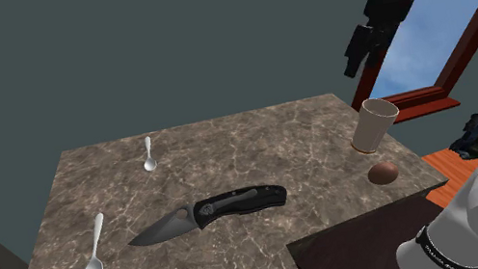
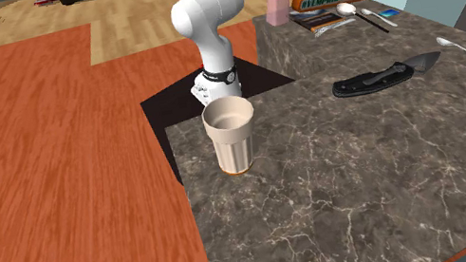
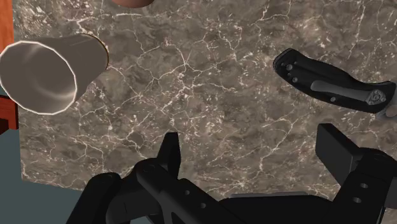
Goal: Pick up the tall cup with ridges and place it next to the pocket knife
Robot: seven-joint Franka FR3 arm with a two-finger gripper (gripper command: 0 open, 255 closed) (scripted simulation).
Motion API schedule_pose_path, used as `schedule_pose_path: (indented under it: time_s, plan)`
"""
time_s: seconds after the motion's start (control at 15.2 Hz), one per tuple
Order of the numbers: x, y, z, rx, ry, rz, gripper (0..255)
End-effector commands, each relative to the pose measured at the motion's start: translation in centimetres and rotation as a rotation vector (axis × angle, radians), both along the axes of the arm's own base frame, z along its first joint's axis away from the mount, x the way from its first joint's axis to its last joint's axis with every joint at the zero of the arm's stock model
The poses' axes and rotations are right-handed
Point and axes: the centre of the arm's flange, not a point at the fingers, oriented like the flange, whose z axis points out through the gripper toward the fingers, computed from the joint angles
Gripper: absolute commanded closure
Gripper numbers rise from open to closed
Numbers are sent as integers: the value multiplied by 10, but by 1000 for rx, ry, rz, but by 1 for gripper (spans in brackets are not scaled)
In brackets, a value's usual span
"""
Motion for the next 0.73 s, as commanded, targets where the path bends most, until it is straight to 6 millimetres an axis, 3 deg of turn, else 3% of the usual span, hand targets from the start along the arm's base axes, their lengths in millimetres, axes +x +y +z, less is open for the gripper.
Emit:
schedule_pose_path:
  time_s: [0.0,0.66]
  plan:
    - [0,0,0,0,0,0,0]
    - [2,-85,-93,-56,19,-31,0]
